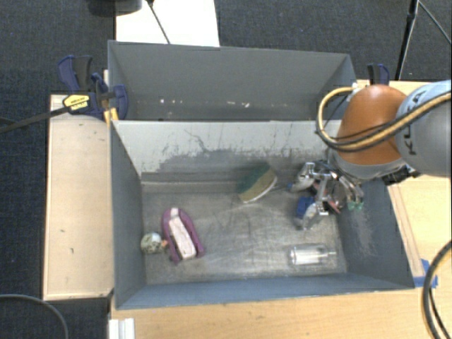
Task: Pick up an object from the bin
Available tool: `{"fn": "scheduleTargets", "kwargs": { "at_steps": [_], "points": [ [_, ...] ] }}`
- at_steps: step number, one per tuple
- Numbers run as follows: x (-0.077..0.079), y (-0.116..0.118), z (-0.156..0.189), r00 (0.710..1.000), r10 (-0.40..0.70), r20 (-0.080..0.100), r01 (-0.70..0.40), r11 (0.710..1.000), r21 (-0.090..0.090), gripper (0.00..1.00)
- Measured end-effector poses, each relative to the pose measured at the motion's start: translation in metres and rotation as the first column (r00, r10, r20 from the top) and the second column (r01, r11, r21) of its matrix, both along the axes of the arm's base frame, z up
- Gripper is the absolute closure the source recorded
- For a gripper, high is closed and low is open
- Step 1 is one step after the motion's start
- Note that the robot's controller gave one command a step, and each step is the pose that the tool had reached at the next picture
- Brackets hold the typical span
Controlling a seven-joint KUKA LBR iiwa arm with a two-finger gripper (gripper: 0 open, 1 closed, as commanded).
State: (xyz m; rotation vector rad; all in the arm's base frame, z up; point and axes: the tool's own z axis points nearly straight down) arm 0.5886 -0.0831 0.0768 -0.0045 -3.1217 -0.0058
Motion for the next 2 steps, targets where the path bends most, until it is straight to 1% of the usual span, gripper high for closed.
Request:
{"fn": "scheduleTargets", "kwargs": {
  "at_steps": [1,2],
  "points": [
    [-0.0025,0.0007,0.0006,1.0,0.0,0.004,0.0,1.0,-0.001,0.0],
    [0.0,0.0008,0.0012,1.0,-0.003,0.017,0.003,1.0,-0.001,1.0]
  ]
}}
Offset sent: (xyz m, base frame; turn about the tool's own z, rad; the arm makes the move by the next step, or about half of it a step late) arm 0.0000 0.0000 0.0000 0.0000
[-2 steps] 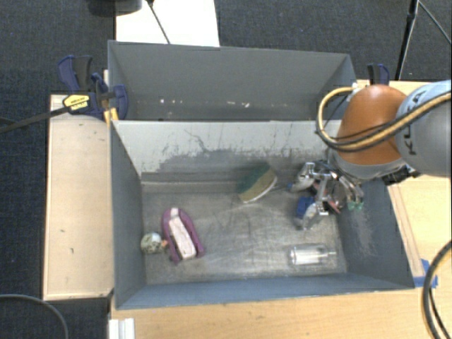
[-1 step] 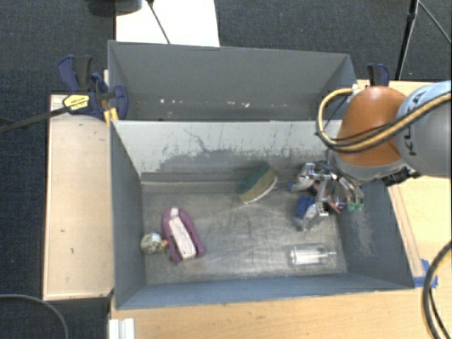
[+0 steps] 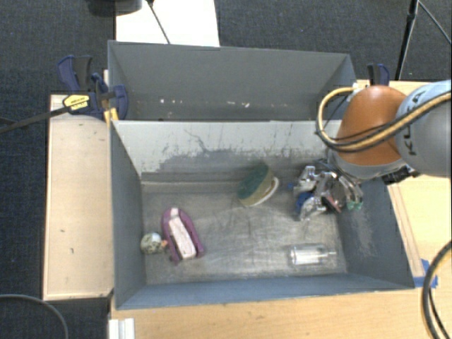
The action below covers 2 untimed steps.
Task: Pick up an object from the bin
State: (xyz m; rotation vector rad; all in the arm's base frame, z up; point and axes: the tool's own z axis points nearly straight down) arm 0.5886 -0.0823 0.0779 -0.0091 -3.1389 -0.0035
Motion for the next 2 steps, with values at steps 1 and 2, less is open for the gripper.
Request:
{"fn": "scheduleTargets", "kwargs": {
  "at_steps": [1,2],
  "points": [
    [0.001,0.0,0.017,1.0,-0.002,0.007,0.002,1.0,-0.001,1.0],
    [0.002,0.0,0.045,1.0,-0.004,0.01,0.004,1.0,-0.002,1.0]
  ]
}}
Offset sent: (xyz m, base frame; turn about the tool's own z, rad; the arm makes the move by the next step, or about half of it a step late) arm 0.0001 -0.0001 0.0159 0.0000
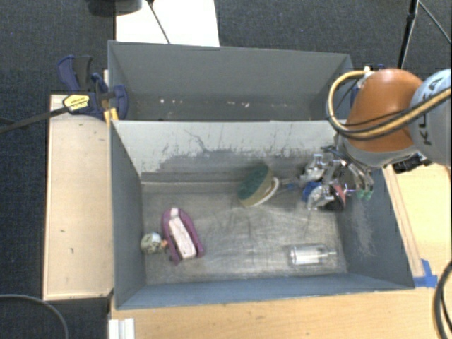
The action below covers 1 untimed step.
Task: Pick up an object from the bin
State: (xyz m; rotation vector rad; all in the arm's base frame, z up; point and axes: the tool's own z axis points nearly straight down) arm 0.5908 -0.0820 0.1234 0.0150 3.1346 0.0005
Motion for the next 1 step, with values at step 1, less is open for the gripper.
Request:
{"fn": "scheduleTargets", "kwargs": {
  "at_steps": [1],
  "points": [
    [0.002,-0.0002,0.0435,1.0,-0.003,0.002,0.003,1.0,0.0,1.0]
  ]
}}
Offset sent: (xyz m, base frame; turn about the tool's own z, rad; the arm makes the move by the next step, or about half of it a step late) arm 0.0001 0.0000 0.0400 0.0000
